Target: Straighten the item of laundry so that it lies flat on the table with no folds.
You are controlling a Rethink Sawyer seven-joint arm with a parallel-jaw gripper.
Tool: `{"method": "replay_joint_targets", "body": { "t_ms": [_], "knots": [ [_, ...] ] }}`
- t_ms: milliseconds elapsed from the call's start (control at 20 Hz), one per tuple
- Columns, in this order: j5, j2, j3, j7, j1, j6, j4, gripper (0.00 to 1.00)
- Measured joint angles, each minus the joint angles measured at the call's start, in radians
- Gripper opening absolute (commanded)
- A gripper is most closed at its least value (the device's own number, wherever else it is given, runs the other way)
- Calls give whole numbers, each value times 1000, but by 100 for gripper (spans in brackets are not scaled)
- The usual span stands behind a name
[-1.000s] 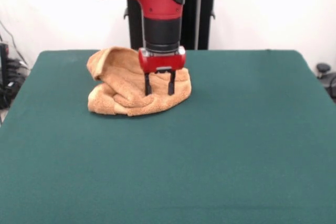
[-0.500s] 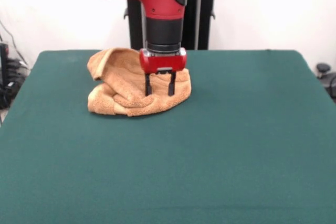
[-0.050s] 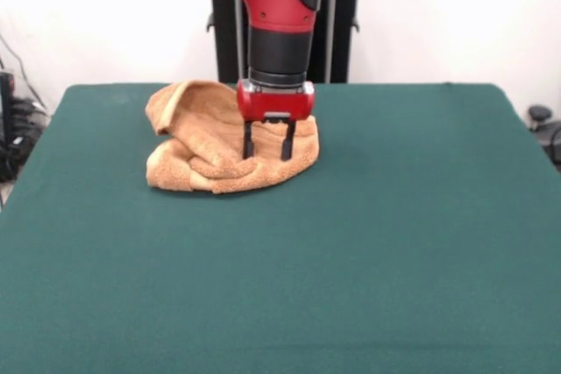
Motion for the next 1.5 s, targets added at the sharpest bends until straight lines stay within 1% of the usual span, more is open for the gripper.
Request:
{"method": "replay_joint_targets", "body": {
  "t_ms": [150,300,350,400,550,600,650,750,850,950,1000,1150,1200,1250,1300,1350,1500],
  "knots": [
    [3,14,-10,0,-5,-81,21,100],
    [0,36,0,0,-45,-200,54,100],
    [-2,39,3,0,-52,-214,58,100],
    [-12,49,18,0,-83,-259,71,100],
    [-42,65,75,-1,-174,-319,96,100],
    [-56,76,125,-1,-245,-335,112,100],
    [-61,80,161,-1,-292,-334,123,100],
    [-63,85,211,-2,-354,-323,137,100],
    [-56,91,292,-5,-449,-272,154,100],
    [-39,89,344,-14,-503,-208,160,100],
    [-30,87,361,-18,-520,-177,160,100],
    [41,61,425,-39,-564,4,147,100],
    [68,53,437,-43,-568,61,137,100],
    [82,48,442,-45,-569,93,132,100],
    [152,35,462,-46,-571,240,96,100],
    [204,32,469,-46,-570,349,62,100],
    [332,58,468,-45,-561,632,-52,100]
  ]
}}
